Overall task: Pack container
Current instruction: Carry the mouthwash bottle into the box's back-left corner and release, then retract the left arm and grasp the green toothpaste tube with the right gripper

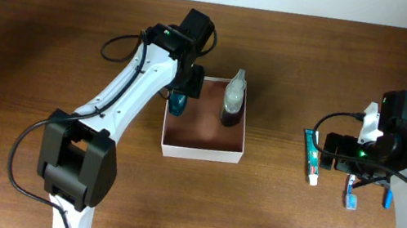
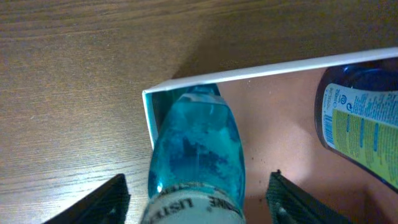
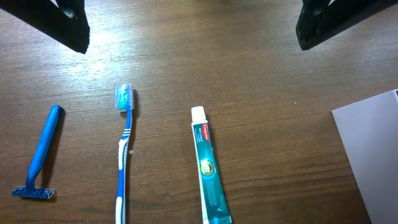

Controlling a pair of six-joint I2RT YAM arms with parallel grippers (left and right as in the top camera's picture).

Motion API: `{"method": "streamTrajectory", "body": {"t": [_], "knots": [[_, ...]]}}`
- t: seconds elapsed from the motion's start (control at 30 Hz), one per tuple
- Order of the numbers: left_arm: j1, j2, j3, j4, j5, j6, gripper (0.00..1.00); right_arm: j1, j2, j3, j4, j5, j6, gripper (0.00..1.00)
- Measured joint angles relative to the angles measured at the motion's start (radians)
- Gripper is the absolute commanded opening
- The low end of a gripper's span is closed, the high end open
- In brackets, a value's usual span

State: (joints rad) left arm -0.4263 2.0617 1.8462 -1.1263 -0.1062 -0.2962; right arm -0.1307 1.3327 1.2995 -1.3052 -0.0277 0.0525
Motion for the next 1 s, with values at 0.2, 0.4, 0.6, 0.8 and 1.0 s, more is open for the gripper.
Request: {"method": "streamTrajectory", "body": {"t": [0.2, 0.4, 0.6, 0.8, 1.0], "knots": [[0.0, 0.0, 0.02, -0.049, 0.0, 0.0, 0.85, 0.0, 0.0, 0.0, 0.0, 0.0, 0.0, 0.98], [0.0, -0.005, 0.198, -0.2, -0.004, 0.016, 0.87, 0.0, 0.0, 0.0, 0.0, 0.0, 0.0, 0.99], [0.024, -0.139, 0.283, -0.333, -0.018, 0.032, 0.87, 0.0, -0.004, 0.0, 0.0, -0.008, 0.0, 0.99], [0.121, -0.357, 0.277, -0.467, -0.029, 0.042, 0.87, 0.001, -0.156, 0.001, -0.003, -0.014, -0.002, 0.99], [0.143, -0.628, 0.043, -0.4, -0.033, 0.046, 0.92, 0.001, -0.375, 0.017, -0.085, -0.026, -0.004, 0.99]]}}
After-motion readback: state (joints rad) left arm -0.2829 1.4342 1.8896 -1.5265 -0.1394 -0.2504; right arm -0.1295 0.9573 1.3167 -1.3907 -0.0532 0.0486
